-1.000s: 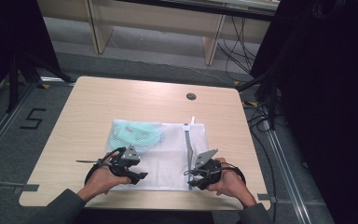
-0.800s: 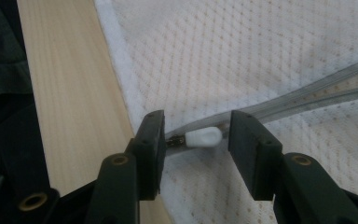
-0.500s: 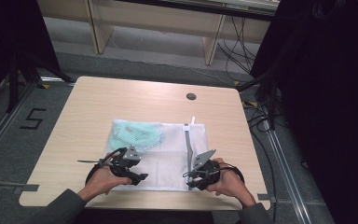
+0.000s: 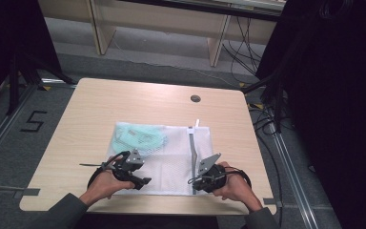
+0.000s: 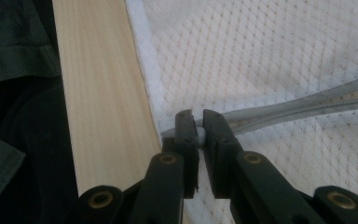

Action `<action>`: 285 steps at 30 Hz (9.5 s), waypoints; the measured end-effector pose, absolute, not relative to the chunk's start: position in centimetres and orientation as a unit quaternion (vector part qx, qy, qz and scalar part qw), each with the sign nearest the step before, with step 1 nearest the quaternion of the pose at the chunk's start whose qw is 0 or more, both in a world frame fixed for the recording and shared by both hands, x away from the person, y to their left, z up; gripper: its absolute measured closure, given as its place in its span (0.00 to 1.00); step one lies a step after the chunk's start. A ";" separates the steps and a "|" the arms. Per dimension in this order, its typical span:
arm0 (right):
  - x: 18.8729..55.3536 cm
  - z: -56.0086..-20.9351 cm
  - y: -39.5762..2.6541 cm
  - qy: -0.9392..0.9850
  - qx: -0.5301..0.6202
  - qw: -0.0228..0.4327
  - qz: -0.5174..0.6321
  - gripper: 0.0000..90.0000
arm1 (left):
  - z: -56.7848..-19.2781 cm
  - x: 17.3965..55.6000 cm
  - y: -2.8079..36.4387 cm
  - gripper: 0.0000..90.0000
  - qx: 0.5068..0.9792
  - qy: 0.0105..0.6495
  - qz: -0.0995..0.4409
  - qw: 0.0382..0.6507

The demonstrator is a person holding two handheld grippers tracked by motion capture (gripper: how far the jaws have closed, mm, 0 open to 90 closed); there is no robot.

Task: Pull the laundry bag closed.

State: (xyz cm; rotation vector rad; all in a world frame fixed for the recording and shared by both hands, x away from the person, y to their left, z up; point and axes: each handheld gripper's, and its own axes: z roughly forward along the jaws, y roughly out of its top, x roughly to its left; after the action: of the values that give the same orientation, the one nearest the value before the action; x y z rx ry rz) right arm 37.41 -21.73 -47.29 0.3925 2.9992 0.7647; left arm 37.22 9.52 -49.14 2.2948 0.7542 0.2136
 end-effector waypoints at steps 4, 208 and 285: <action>37.5 -47.3 -21.9 0.962 0.130 0.009 0.239 0.96 | -49.1 37.2 9.5 0.39 0.888 0.287 0.085 0.348; 44.6 -47.6 -21.2 0.955 0.171 0.048 0.236 0.96 | -51.1 33.0 -2.0 0.98 0.904 0.068 0.128 0.402; 50.9 -47.7 -21.9 0.944 0.210 0.098 0.235 0.96 | -51.1 32.2 -1.9 0.98 0.906 0.066 0.107 0.405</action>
State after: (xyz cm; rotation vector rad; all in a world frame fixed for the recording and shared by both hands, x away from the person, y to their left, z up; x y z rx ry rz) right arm 50.93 -21.87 -47.72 0.6228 2.7940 0.6959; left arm 32.15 -1.90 -51.07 2.2864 0.1667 0.2691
